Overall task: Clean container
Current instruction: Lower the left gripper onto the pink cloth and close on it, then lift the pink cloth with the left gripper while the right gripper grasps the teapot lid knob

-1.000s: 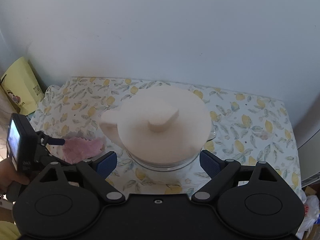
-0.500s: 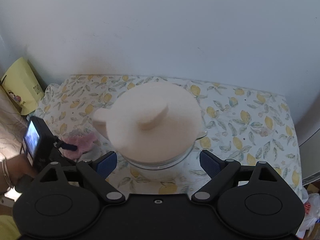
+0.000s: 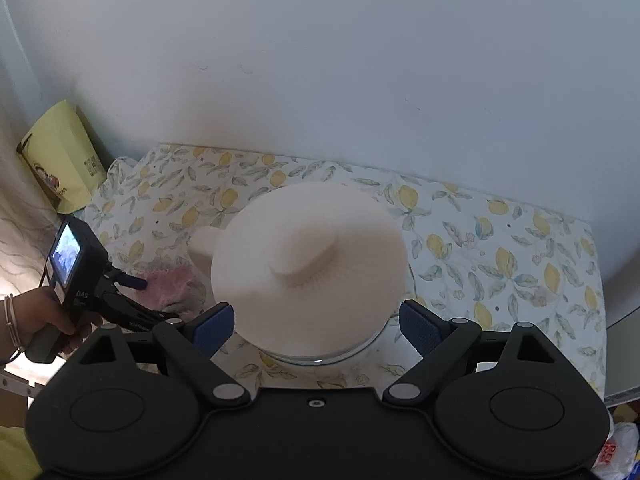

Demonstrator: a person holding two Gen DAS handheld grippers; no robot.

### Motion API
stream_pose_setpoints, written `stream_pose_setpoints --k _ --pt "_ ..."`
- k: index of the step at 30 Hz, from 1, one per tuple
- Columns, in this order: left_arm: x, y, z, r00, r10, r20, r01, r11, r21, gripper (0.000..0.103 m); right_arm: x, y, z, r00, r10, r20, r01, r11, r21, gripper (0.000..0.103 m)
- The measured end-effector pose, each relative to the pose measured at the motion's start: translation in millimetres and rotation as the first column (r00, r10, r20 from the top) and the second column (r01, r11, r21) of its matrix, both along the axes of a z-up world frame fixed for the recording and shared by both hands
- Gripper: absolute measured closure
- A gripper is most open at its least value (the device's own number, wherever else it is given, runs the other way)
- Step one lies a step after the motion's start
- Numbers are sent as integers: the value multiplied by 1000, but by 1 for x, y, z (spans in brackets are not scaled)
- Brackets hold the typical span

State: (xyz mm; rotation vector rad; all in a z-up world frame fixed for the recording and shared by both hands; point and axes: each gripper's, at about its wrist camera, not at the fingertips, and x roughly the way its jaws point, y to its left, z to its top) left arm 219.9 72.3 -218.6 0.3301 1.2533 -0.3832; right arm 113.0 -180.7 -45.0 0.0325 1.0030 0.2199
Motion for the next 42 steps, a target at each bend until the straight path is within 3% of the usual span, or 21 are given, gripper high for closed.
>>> stream_pose_setpoints --k 4,6,9,11,14,18,21,23,29,31,36,39,42 --pt "0 -2 -3 1000 -22 8 22 1000 5 18 7 16 8 992 121 32 -119 990 -73 10" --pt "-3 -4 -3 999 -40 18 40 999 16 21 15 30 11 974 219 51 -210 967 -141 10" --pt "-6 -5 -1 999 -44 18 43 999 20 29 31 46 10 940 341 34 -331 928 -169 10" --pt "-9 -8 1 998 -53 21 53 998 30 44 42 59 8 906 423 10 -413 890 -196 10" --pt "-11 -9 3 998 -63 21 62 997 40 56 53 79 4 846 534 -6 -518 817 -255 10" --pt "-10 -8 4 998 -66 12 65 997 44 64 71 104 -5 768 635 -81 -628 723 -288 10" --pt "-7 -2 6 999 -42 4 42 999 32 73 79 117 -13 729 672 -129 -675 676 -297 11" --pt "-4 3 8 1000 -24 1 24 1000 20 81 88 128 -24 682 706 -191 -725 615 -311 11" --pt "-3 14 21 1000 -2 29 3 1000 -5 85 106 152 -46 557 763 -328 -827 476 -298 16" --pt "-3 19 27 999 26 39 -25 999 -23 85 114 161 -56 521 766 -377 -852 446 -272 16" --pt "-12 28 45 990 123 71 -118 991 -66 85 128 179 -79 493 744 -451 -870 406 -280 21" --pt "-21 22 50 988 140 71 -135 988 -71 85 131 182 -91 478 729 -489 -878 393 -273 37" --pt "-29 13 53 987 150 59 -146 987 -62 85 133 184 -98 461 728 -508 -887 372 -272 37"
